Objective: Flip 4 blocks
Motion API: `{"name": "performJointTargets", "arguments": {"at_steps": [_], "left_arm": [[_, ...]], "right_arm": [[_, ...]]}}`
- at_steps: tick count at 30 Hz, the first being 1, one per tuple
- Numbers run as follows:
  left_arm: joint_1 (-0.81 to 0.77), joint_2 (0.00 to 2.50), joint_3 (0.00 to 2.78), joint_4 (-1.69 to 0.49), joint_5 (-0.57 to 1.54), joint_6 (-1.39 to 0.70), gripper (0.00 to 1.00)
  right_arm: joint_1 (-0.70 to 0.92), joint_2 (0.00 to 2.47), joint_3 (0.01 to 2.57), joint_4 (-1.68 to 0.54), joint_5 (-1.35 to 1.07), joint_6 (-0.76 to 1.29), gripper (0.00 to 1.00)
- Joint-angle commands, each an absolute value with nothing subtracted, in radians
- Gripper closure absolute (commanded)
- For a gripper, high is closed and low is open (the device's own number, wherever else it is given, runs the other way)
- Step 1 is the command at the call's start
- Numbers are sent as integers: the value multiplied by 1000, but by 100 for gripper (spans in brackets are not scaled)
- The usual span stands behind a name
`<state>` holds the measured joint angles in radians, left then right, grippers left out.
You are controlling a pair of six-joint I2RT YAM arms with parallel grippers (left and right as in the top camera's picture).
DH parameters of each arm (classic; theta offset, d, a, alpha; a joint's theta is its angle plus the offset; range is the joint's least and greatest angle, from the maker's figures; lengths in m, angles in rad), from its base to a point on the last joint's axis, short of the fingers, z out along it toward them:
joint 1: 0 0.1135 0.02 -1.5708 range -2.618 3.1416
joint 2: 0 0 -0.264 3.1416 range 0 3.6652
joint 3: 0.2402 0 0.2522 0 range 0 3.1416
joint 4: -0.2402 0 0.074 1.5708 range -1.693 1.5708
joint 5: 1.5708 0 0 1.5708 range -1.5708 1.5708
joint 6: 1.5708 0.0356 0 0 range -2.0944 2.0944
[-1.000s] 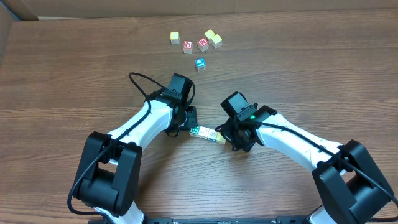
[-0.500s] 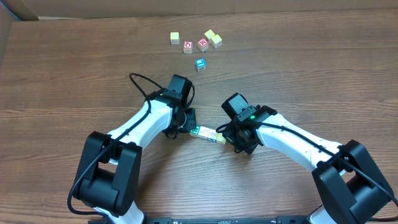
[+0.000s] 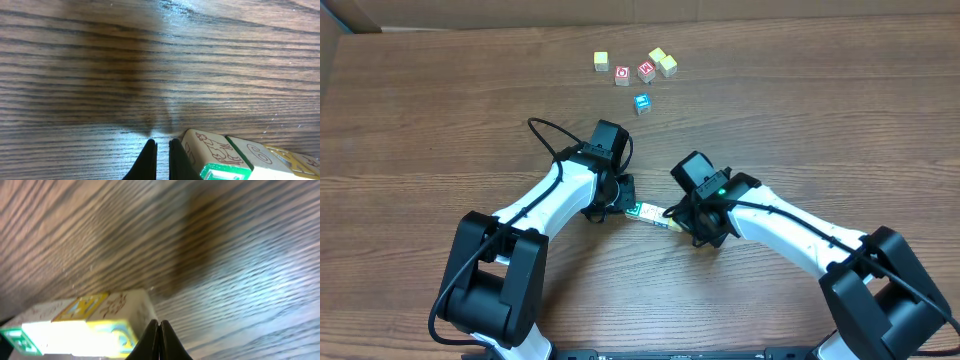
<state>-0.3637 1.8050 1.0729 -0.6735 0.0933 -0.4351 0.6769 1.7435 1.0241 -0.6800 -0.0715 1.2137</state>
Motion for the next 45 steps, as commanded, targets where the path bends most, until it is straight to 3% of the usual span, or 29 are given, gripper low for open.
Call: {"name": "performJointTargets", "arguments": {"at_steps": [1,22,45], "left_arm": [[-354,1822,1088,-669,114,-415,96],[-354,1830,1088,-579,173,-403,96],[-354,1877,1088,-465,174,-403,95]], "right_arm": [[696,1724,1026,-674,-60,1197,96],[700,1724,1026,-643,-62,1201,96],[816,1724,1026,-554,-72,1296,96]]}}
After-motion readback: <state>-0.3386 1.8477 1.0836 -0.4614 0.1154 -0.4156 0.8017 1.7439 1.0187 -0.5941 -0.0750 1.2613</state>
